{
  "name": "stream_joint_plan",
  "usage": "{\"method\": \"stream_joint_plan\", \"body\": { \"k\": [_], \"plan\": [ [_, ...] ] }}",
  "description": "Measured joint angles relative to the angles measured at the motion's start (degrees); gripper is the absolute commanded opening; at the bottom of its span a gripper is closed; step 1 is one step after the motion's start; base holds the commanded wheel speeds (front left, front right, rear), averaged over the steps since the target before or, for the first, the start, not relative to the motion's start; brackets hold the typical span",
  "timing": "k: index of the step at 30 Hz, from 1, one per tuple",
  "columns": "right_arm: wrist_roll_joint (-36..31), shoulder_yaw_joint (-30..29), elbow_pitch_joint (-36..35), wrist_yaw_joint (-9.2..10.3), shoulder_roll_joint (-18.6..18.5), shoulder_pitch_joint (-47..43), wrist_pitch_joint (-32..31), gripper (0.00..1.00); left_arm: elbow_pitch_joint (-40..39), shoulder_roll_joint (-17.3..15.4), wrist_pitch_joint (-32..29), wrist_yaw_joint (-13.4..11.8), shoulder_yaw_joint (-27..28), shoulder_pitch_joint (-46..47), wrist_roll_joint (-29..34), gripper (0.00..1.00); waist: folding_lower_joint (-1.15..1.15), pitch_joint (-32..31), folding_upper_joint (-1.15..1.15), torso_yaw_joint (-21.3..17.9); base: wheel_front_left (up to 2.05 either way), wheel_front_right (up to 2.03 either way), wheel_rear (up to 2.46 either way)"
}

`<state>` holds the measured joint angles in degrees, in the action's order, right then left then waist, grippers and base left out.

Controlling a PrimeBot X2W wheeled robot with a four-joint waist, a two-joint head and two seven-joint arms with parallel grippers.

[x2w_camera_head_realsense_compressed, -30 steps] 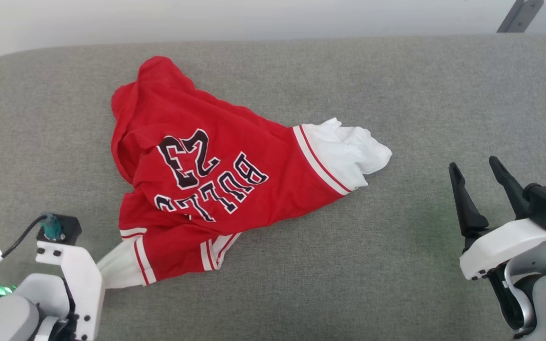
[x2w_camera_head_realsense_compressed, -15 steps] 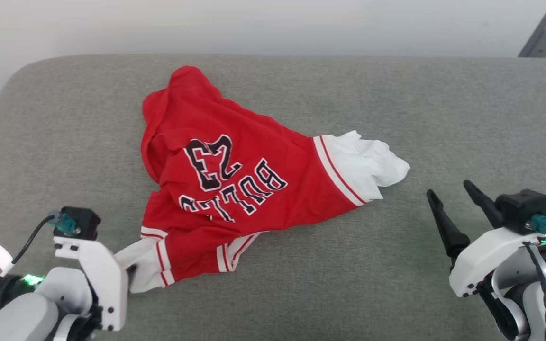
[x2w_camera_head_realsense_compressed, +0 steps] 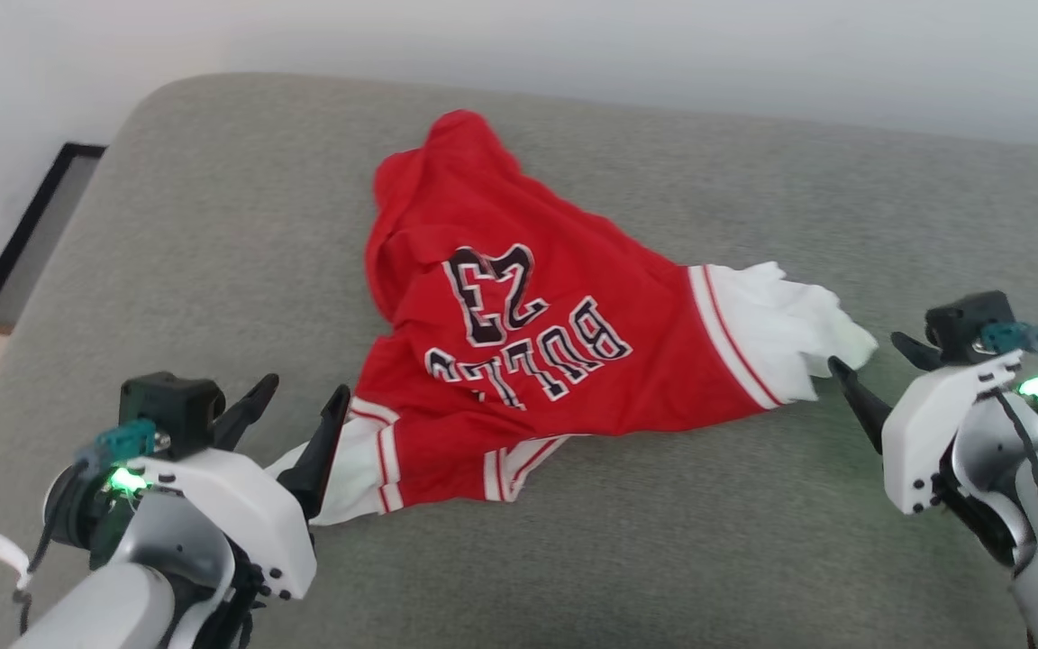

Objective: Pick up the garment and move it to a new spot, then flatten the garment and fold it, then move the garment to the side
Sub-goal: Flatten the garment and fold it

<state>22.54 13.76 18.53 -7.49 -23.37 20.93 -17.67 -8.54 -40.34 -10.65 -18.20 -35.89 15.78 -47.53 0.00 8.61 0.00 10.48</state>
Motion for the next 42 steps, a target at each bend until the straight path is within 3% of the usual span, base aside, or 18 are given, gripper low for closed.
{"method": "stream_joint_plan", "body": {
  "k": [8,17,18,19,20,28,33,42],
  "plan": [
    [3.25,6.41,11.66,-0.01,-3.67,8.57,-3.90,1.00,0.79,3.74,11.34,1.09,0.75,-2.31,2.33,1.00,0.00,1.08,0.00,5.01,0.00,0.00,0.00],
    [6.84,14.04,24.85,-0.01,-4.57,16.03,-9.11,1.00,4.91,8.09,20.95,1.78,1.16,-5.09,3.25,1.00,0.00,2.09,0.00,9.38,0.00,0.00,0.00],
    [7.56,14.81,26.24,-0.01,-4.52,16.48,-9.80,0.73,5.37,8.43,21.53,1.86,1.52,-5.43,2.93,1.00,0.00,2.12,0.00,9.64,0.00,0.00,0.00],
    [8.43,16.00,27.05,0.01,-4.52,17.17,-10.72,0.17,5.70,8.77,21.93,2.12,1.74,-5.70,2.46,1.00,0.00,2.11,0.00,9.85,0.00,0.00,0.00],
    [9.39,17.19,27.57,0.02,-4.50,17.74,-11.70,0.00,6.09,8.96,22.37,2.21,1.74,-5.86,2.43,1.00,0.00,2.07,0.00,10.02,0.00,0.00,0.00],
    [18.89,23.97,24.71,-0.01,-7.87,18.74,-16.92,0.00,6.94,9.27,24.38,3.33,3.81,-8.33,2.01,1.00,0.00,1.63,0.00,8.98,0.00,0.00,0.00],
    [25.52,27.80,15.69,-0.03,-14.71,15.28,-20.51,0.00,6.17,7.77,25.02,2.89,6.59,-10.83,1.37,1.00,0.00,0.95,0.00,6.06,0.00,0.00,0.00],
    [31.98,24.44,5.04,-0.02,-23.97,5.75,-26.36,0.00,4.34,5.95,25.26,2.48,8.70,-12.72,1.38,1.00,0.00,-0.05,0.00,1.14,0.00,0.00,0.00]
  ]
}}
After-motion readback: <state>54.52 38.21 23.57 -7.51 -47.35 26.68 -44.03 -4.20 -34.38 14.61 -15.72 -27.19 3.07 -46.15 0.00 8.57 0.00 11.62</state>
